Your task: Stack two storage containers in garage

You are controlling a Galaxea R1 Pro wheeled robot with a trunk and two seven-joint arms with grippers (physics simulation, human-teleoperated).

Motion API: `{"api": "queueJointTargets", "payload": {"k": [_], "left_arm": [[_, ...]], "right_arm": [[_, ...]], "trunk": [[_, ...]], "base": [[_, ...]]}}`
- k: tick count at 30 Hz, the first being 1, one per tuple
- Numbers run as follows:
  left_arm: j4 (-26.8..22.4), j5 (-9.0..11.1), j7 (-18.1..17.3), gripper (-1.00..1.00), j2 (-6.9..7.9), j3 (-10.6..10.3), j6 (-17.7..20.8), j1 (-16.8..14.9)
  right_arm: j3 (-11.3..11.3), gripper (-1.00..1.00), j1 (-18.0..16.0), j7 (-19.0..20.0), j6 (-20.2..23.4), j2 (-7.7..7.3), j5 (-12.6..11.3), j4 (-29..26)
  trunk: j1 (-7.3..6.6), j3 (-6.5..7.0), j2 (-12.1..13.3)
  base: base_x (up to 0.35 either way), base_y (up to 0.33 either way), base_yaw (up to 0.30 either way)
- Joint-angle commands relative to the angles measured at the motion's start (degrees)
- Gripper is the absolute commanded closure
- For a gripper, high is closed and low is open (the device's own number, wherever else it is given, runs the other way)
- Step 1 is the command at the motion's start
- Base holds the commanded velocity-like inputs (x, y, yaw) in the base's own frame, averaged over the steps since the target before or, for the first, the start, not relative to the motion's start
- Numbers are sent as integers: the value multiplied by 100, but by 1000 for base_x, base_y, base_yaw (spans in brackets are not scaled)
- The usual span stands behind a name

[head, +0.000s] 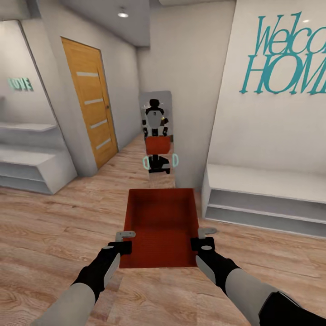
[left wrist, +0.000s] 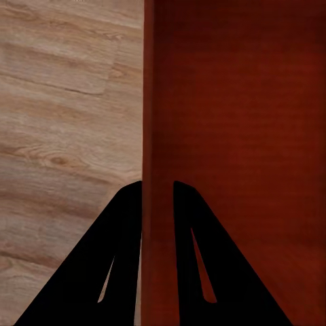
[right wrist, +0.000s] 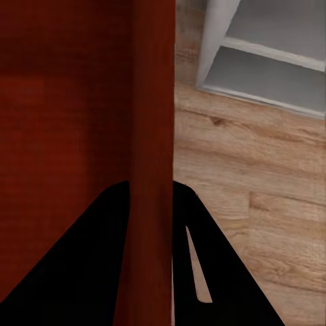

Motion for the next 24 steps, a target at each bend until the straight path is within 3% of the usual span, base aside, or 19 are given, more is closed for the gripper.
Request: {"api": "queueJointTargets", "payload": {"k": [1, 24], "left_arm": [[-20, -23, 68, 100, 2, -42, -151, -6], [-16, -20, 66, 100, 3, -42, -151, -6]], "right_arm": [[81, 100, -6, -66, 123, -7, -138, 147], [81, 100, -6, -66, 123, -7, -135, 147]], "trunk": [[7, -12, -13], [7, -12, -13]], "base": [[323, 79, 269], [323, 79, 269]]}}
